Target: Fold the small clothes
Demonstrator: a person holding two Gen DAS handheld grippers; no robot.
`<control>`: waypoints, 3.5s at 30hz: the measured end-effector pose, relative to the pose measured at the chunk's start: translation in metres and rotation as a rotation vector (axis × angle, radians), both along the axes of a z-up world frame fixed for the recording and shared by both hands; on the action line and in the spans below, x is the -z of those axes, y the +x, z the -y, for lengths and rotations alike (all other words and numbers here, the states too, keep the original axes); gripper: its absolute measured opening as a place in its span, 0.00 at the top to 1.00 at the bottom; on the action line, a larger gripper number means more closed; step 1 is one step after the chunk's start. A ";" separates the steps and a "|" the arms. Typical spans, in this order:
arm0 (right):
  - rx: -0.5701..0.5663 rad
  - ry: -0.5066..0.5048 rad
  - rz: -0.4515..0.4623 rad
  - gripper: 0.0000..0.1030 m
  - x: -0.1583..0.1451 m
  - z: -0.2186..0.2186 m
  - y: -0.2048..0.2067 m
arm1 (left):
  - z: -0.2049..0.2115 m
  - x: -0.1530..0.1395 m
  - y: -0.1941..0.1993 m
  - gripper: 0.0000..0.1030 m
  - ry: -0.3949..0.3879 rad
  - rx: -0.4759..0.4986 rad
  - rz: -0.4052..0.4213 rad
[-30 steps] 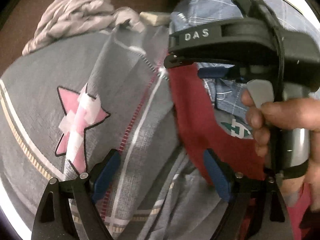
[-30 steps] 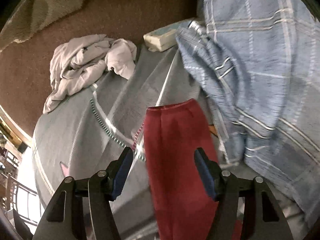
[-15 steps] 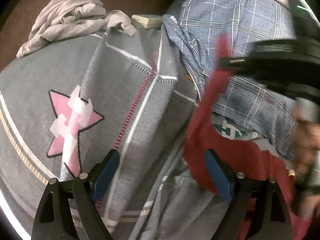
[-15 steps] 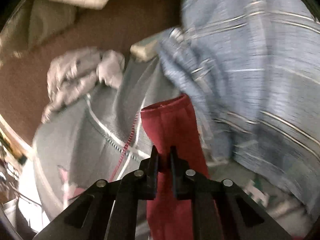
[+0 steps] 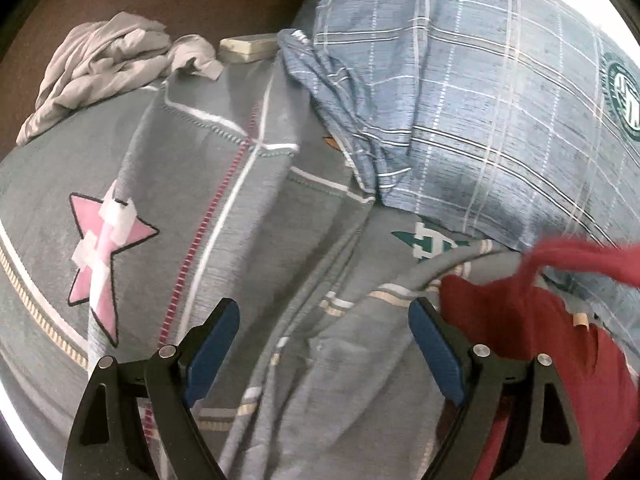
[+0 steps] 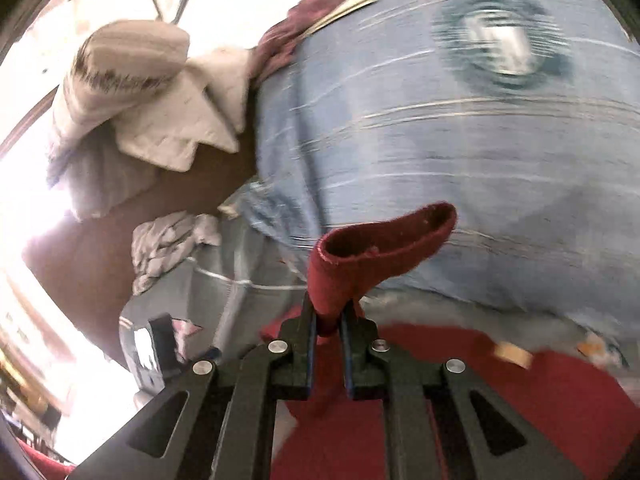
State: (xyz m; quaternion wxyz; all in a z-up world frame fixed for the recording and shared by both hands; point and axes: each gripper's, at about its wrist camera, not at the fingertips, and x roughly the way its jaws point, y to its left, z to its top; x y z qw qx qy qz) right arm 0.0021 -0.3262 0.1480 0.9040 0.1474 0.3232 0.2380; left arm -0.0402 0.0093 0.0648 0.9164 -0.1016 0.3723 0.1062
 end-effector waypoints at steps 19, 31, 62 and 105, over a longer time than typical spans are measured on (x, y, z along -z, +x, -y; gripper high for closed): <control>0.345 -0.239 -0.332 0.82 0.111 0.130 -0.046 | 0.058 0.016 0.009 0.16 0.102 0.196 -0.065; 0.476 -0.190 -0.352 0.62 0.122 0.152 -0.035 | 0.079 0.029 0.021 0.15 0.153 0.261 -0.103; 0.505 -0.263 -0.337 0.53 0.136 0.115 -0.011 | 0.087 0.039 0.036 0.15 0.120 0.328 -0.150; 0.500 -0.233 -0.331 0.33 0.121 0.136 -0.085 | 0.105 0.034 0.027 0.15 0.049 0.409 -0.143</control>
